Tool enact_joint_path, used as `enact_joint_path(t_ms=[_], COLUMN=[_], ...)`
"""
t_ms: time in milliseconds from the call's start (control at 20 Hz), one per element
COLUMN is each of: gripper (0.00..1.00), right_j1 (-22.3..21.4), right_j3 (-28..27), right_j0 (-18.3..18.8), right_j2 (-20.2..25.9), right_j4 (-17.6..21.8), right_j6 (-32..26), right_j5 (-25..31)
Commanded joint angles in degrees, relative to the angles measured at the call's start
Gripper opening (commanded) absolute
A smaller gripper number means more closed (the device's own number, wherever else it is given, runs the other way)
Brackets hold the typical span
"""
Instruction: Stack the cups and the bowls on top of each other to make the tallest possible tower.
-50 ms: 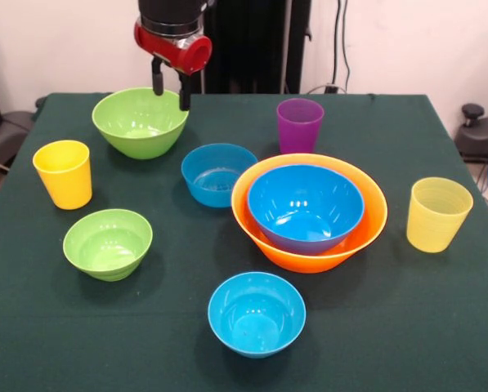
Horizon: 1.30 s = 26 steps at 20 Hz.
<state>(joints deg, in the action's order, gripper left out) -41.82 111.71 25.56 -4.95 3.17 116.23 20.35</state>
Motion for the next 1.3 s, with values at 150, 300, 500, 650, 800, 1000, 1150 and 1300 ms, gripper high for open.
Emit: enact_joint_path(t_ms=[150,300,500,650,800,1000,1150,1300], gripper=[1.0,1.0,1.0,1.0,1.0,1.0,1.0,1.0], right_j1=[5.5,6.2,8.2,9.8,10.5,11.2,12.0,12.2], right_j3=[-3.3,-3.3,-3.7,-4.5,-4.5,-4.7,-4.7,-4.7], right_j0=[0.1,0.3,0.8,1.0,1.3,1.2,1.6,2.5], right_j2=[7.1,7.3,8.2,8.5,9.0,8.9,9.3,10.1], right_j4=[1.5,1.8,2.2,2.5,2.7,2.9,3.2,3.6], right_j6=[3.4,3.3,3.2,3.1,3.0,3.0,2.7,2.2], right_j5=[-7.1,-8.1,-10.7,-12.5,-13.7,-14.4,-15.4,-15.7])
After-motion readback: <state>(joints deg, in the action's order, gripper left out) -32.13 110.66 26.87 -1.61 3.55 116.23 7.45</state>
